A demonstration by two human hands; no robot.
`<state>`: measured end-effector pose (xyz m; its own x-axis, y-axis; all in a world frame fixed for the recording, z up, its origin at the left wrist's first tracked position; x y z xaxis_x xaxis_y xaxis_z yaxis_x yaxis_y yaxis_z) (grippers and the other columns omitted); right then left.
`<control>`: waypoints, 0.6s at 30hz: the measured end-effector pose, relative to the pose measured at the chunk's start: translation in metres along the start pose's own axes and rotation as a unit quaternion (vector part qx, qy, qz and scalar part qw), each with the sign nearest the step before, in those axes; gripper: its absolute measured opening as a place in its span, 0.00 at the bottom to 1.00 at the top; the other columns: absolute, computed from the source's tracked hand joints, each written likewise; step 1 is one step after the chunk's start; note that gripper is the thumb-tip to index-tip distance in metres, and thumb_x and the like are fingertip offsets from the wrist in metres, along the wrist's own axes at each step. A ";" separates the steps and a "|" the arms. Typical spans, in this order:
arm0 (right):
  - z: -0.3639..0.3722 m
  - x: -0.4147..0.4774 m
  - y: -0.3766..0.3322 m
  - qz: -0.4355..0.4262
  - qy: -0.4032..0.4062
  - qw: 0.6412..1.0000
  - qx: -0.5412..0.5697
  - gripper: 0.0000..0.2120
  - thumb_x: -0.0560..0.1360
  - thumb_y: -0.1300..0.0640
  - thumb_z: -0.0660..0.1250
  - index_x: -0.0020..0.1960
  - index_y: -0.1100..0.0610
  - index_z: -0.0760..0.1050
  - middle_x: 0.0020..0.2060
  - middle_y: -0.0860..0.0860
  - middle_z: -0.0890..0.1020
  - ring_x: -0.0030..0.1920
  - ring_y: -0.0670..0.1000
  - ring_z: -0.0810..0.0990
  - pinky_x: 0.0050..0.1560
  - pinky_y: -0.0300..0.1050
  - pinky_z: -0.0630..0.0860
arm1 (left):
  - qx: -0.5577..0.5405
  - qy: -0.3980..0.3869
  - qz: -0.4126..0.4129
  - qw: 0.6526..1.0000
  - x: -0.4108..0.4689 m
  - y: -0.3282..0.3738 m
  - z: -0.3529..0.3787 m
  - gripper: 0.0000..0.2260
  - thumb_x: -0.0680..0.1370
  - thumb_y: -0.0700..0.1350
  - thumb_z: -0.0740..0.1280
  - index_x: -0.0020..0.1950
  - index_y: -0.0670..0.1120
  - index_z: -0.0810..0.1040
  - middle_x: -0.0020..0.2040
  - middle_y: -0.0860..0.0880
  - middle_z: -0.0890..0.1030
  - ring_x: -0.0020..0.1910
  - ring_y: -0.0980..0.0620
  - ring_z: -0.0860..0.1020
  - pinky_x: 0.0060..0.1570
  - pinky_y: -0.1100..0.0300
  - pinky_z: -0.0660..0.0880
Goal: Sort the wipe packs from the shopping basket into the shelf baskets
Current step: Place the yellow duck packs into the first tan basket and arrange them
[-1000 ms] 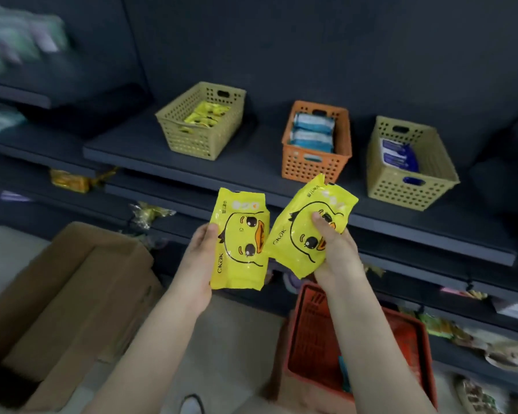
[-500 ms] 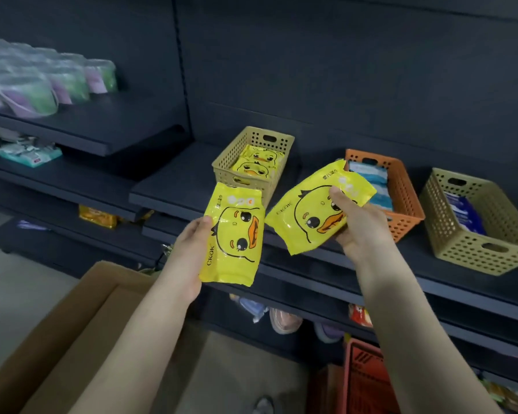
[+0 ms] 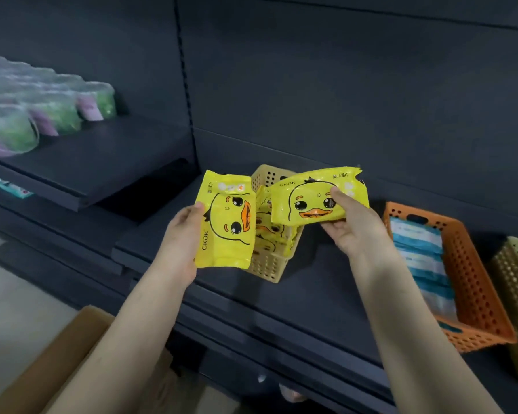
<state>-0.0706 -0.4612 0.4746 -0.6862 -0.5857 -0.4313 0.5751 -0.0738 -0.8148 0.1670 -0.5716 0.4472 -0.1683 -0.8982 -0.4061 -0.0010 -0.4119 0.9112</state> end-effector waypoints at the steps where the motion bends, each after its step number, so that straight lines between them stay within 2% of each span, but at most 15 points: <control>1: 0.006 0.008 -0.001 0.011 -0.003 1.000 0.012 0.11 0.73 0.58 0.73 0.53 0.57 0.75 0.49 0.56 0.84 0.47 0.54 0.84 0.54 0.56 0.80 | -0.005 0.002 -0.001 1.000 0.011 0.004 0.001 0.06 0.81 0.56 0.61 0.54 0.57 0.75 0.56 0.50 0.81 0.54 0.46 0.80 0.54 0.44 0.78; 5: 0.026 0.048 0.007 0.017 0.024 0.999 0.028 0.07 0.77 0.56 0.69 0.52 0.58 0.75 0.50 0.57 0.83 0.46 0.55 0.83 0.56 0.58 0.79 | -0.008 -0.005 0.000 1.000 0.054 0.021 0.012 0.07 0.81 0.55 0.60 0.56 0.56 0.73 0.54 0.51 0.81 0.52 0.48 0.80 0.47 0.49 0.78; 8: 0.041 0.077 0.030 0.022 0.077 0.996 -0.040 0.18 0.78 0.55 0.67 0.66 0.59 0.71 0.56 0.57 0.80 0.52 0.57 0.82 0.59 0.56 0.77 | -0.009 -0.019 -0.006 1.000 0.090 0.032 0.020 0.10 0.81 0.56 0.60 0.59 0.55 0.74 0.55 0.51 0.81 0.53 0.47 0.80 0.51 0.46 0.78; 10: 0.058 0.088 0.043 0.010 0.117 0.990 -0.077 0.20 0.80 0.55 0.63 0.69 0.62 0.68 0.61 0.60 0.77 0.58 0.61 0.79 0.59 0.54 0.77 | -0.009 -0.034 -0.014 0.999 0.115 0.036 0.024 0.10 0.81 0.57 0.59 0.59 0.55 0.75 0.56 0.50 0.82 0.54 0.46 0.80 0.55 0.42 0.77; 12: 0.072 0.104 0.058 0.012 0.149 0.987 -0.066 0.19 0.80 0.52 0.62 0.67 0.61 0.70 0.59 0.60 0.78 0.56 0.61 0.80 0.52 0.51 0.79 | -0.008 -0.048 -0.022 0.999 0.140 0.040 0.028 0.09 0.82 0.56 0.59 0.55 0.56 0.75 0.55 0.50 0.82 0.54 0.46 0.80 0.56 0.42 0.77; 14: 0.087 0.114 0.067 0.032 0.202 0.977 -0.054 0.18 0.80 0.49 0.62 0.66 0.56 0.71 0.51 0.53 0.78 0.44 0.53 0.79 0.38 0.44 0.77 | -0.005 -0.065 -0.031 0.997 0.163 0.044 0.032 0.07 0.82 0.56 0.59 0.52 0.57 0.75 0.54 0.51 0.82 0.53 0.47 0.80 0.56 0.42 0.77; 15: 0.091 0.124 0.068 0.022 0.219 0.973 -0.071 0.19 0.80 0.50 0.61 0.69 0.55 0.68 0.51 0.53 0.77 0.44 0.51 0.78 0.36 0.42 0.76 | -0.002 -0.077 -0.036 0.996 0.173 0.045 0.035 0.07 0.81 0.56 0.59 0.52 0.57 0.75 0.54 0.50 0.82 0.53 0.47 0.80 0.56 0.42 0.77; 16: 0.099 0.130 0.067 0.008 0.226 0.972 -0.061 0.24 0.81 0.51 0.60 0.74 0.55 0.61 0.56 0.53 0.75 0.49 0.51 0.78 0.40 0.41 0.76 | 0.002 -0.087 -0.040 0.995 0.183 0.047 0.039 0.08 0.81 0.56 0.59 0.53 0.57 0.76 0.55 0.50 0.82 0.53 0.47 0.81 0.56 0.42 0.77; 17: 0.100 0.137 0.069 0.019 0.245 0.957 -0.156 0.29 0.81 0.53 0.60 0.77 0.56 0.53 0.63 0.55 0.72 0.56 0.53 0.76 0.46 0.40 0.76 | 0.006 -0.097 -0.043 0.994 0.192 0.048 0.043 0.08 0.81 0.56 0.59 0.54 0.56 0.76 0.55 0.50 0.82 0.53 0.46 0.81 0.55 0.42 0.77; 18: 0.097 0.144 0.068 0.009 0.256 0.931 -0.261 0.31 0.81 0.54 0.60 0.78 0.58 0.49 0.66 0.56 0.70 0.59 0.53 0.75 0.48 0.39 0.75 | 0.008 -0.106 -0.047 0.993 0.200 0.049 0.047 0.09 0.81 0.56 0.60 0.56 0.56 0.76 0.55 0.49 0.82 0.53 0.46 0.81 0.54 0.42 0.77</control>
<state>-0.0875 -0.6288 0.3949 -0.8775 -0.1117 -0.4663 0.3859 0.4128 -0.8250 0.0874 -0.7647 0.4141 -0.3705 -0.8027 -0.4674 -0.0419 -0.4883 0.8717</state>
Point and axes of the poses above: each hand's wrist, its own x-axis towards the middle knuckle, its own z-axis out of the palm, y = z × x, the point moved 3 cm from there along x, towards the middle knuckle
